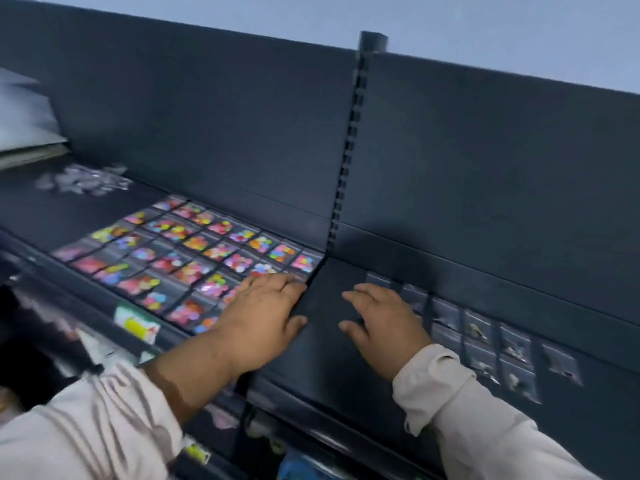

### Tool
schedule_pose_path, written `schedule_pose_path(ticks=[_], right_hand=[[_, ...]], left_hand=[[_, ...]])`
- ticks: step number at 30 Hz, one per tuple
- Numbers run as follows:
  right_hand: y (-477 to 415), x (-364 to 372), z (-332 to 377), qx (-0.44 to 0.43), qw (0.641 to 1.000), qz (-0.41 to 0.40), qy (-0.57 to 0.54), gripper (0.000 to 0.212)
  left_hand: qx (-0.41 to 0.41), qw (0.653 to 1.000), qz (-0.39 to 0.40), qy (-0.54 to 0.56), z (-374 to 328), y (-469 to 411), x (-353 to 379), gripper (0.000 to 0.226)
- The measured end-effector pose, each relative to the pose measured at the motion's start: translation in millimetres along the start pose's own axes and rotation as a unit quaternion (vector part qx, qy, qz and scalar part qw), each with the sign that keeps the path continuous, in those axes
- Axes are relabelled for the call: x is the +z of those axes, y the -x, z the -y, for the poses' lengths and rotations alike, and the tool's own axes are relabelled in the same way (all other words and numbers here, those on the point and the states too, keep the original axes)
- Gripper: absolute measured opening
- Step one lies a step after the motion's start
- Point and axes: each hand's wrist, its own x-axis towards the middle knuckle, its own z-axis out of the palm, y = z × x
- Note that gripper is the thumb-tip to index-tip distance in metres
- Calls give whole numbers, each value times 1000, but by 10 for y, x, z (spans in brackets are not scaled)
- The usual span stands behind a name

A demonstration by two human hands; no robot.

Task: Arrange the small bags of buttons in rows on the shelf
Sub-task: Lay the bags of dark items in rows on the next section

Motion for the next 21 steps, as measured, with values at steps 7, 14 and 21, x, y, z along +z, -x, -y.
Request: schedule_pose_path(ticks=[7,14,21], right_hand=[[-410,76,1156,-56,998,12,-20,53],[-916,256,2586,-108,994,-2,-25,52],[-1402,330,3464,-123,992,20,-32,51]], left_hand=[[-78,996,-19,-25,1161,639,-404,60],[-119,991,-50,-43,2439,1437,-870,59],[-158,986,-44,-25,3290,1743,-1153,57]])
